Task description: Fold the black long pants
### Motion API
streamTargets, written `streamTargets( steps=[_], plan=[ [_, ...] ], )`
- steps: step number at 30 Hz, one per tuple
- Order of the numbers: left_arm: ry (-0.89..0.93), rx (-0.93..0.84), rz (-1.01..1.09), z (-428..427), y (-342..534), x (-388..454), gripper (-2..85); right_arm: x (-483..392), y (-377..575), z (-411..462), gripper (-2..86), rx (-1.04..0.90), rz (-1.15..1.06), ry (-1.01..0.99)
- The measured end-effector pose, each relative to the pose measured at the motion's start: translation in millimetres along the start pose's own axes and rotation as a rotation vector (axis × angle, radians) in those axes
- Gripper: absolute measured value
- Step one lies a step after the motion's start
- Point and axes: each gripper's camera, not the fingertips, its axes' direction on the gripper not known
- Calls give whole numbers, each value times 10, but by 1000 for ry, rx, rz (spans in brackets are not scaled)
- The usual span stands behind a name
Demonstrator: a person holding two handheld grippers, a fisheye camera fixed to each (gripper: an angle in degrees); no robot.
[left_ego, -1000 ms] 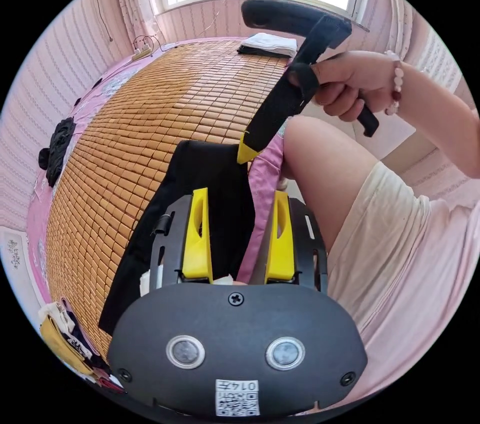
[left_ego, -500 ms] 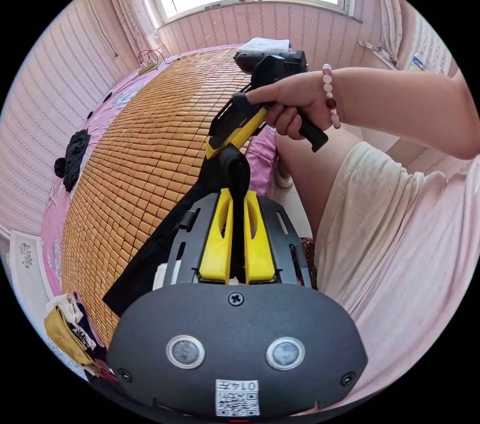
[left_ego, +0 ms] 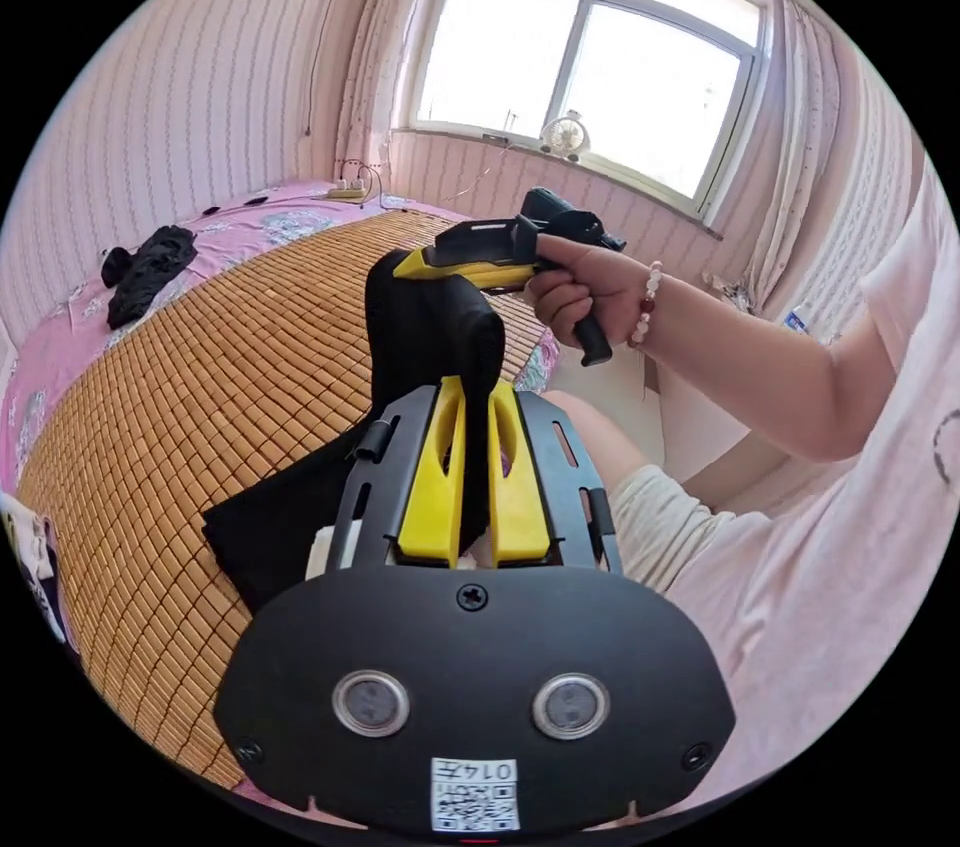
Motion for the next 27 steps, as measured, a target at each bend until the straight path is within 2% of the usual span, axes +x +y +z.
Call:
streamTargets(
  steps=[2,4,6,8,11,16,22,27],
  plan=[
    [2,-40,-83,-346,342,-301,49,-138,11,520,42,-90,-59,9],
    [-71,-109,-182,-557,668,-527,57,-93,106,1099,81,-230,-74,125],
    [-182,-197,-298,-711,968,-749,59,6,237,1258,80,-236,-47,207],
    [-276,-257,-434,-853,1243,-1004,56,80,384,1239,70,-227,-30,181],
    [-280,-269,-532,-801,1348,-1299,59,135,654,1020,72,-181,-25,299],
    [-157,-221,-583,-334,1108,-1838,88,56,1067,743,111,-121,-74,684],
    [-140,-314,-596,322,727,-2438,131,126,1257,990,139,-102,-68,735],
    [-140,-372,-589,583,588,-2629,138,26,1343,1238,107,-133,-120,799]
  ],
)
